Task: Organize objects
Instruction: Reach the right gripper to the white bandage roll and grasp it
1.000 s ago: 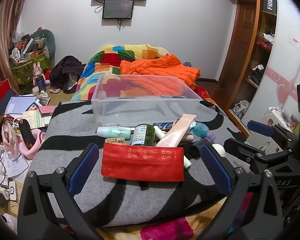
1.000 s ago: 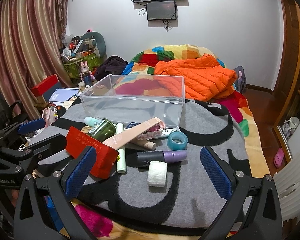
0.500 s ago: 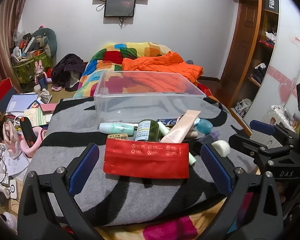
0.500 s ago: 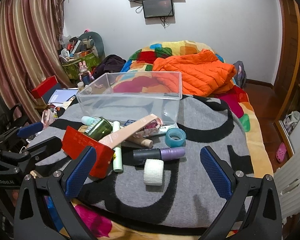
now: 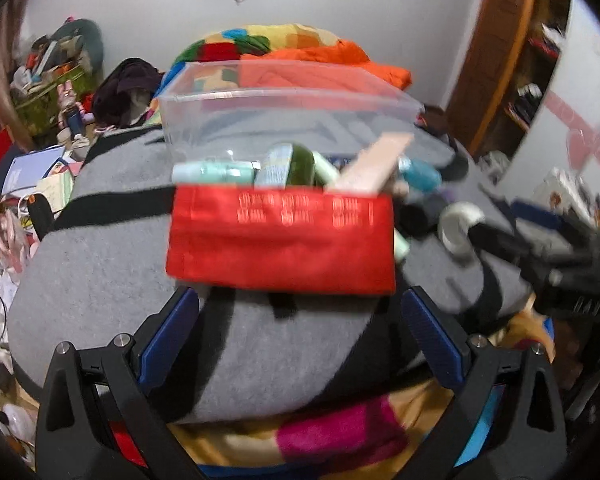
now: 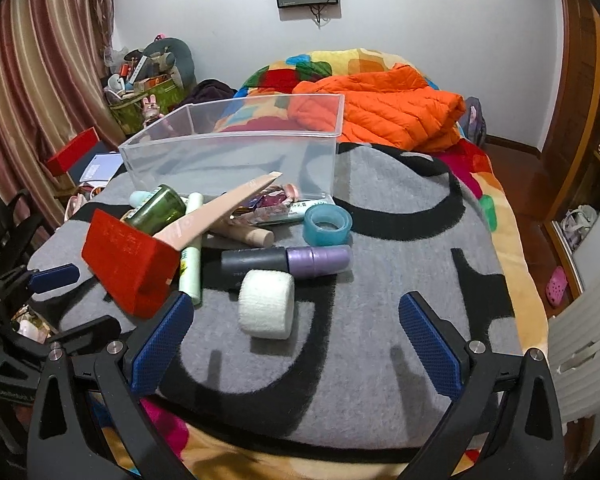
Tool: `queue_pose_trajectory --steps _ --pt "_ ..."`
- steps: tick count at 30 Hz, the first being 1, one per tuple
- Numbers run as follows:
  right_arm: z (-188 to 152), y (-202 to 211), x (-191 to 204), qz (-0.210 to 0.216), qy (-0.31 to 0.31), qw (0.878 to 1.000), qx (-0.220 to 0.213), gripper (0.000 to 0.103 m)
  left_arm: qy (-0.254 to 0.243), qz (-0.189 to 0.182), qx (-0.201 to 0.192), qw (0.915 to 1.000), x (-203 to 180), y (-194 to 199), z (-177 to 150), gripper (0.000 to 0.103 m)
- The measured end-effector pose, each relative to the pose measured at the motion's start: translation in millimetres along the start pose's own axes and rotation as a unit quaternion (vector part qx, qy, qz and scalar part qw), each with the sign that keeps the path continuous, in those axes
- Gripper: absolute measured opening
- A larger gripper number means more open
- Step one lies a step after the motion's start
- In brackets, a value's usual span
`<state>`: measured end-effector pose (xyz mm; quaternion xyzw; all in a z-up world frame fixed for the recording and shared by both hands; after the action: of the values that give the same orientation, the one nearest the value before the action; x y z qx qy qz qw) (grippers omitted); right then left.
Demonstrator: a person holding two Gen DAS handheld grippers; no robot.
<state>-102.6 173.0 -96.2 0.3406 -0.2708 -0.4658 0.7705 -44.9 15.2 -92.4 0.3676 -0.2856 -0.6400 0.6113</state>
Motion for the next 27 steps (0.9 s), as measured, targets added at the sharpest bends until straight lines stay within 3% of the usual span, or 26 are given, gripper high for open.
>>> queue_pose_trajectory --steps 6,11,15,19,27 --pt "2 -6 -2 0.012 -0.006 1.000 0.000 0.089 0.063 -0.003 -0.006 0.9980 -2 -3 34 0.103" --pt "-2 -12 -3 0.033 -0.012 0.999 0.006 0.074 0.097 0.032 0.019 0.9945 -2 -23 38 0.103" --pt "-2 -12 -3 0.042 -0.008 0.999 0.000 0.071 0.094 0.057 0.020 0.9938 0 -26 28 0.103" --pt "-3 -17 -3 0.045 -0.001 0.999 0.002 0.061 0.082 0.074 0.022 0.9936 8 -20 13 0.103" --pt "-6 -20 1 0.039 0.007 0.999 0.006 0.050 0.031 0.131 0.030 0.9904 40 -18 -12 0.103"
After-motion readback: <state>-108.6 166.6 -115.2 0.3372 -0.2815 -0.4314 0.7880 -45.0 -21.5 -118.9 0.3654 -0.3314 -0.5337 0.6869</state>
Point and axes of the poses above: each gripper's, at about its wrist camera, not at the fingertips, and y roughly against the way its jaws point, x to its left, z to its top, the point moved 6 cm from there along -y, roughly the way its jaws point, and after that the axes turned 6 degrees about x, right-handed, at the moved point
